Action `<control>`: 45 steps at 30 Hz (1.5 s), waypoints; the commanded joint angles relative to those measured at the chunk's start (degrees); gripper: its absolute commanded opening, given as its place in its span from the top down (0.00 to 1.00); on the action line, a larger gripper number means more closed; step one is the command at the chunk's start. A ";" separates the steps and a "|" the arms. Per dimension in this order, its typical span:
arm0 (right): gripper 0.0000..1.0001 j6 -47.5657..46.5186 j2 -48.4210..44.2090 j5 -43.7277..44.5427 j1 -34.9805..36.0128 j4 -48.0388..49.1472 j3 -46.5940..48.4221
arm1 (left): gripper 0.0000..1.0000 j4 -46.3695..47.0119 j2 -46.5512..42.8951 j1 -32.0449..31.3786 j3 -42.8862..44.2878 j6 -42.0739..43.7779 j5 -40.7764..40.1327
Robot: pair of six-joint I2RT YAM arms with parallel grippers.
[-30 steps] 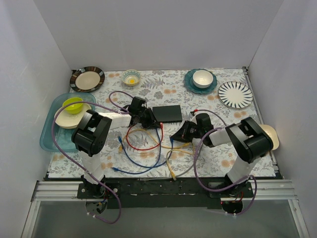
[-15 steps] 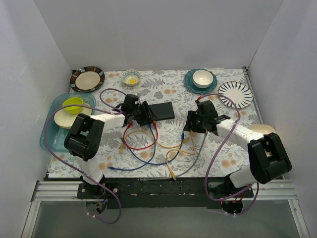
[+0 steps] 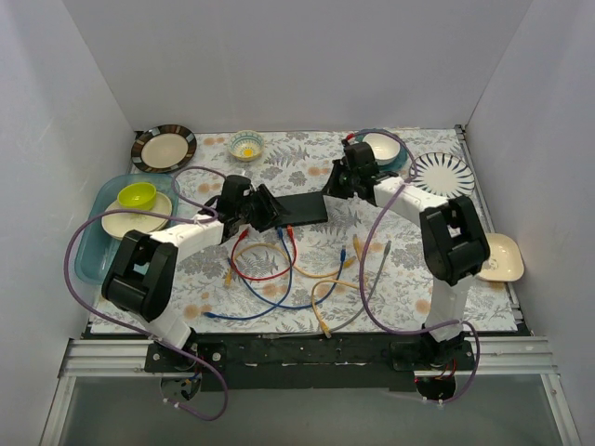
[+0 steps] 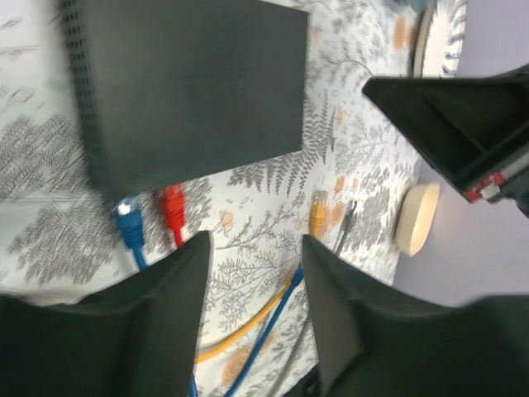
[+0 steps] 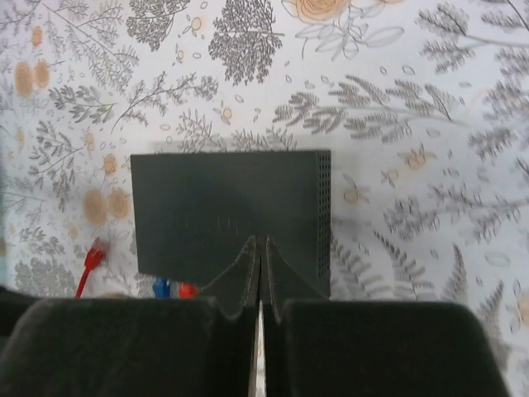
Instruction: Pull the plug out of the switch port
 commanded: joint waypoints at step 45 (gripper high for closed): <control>0.96 10.69 0.25 -25.10 -3.65 27.22 -7.26 | 0.63 -0.49 7.10 6.63 3.11 -1.26 5.22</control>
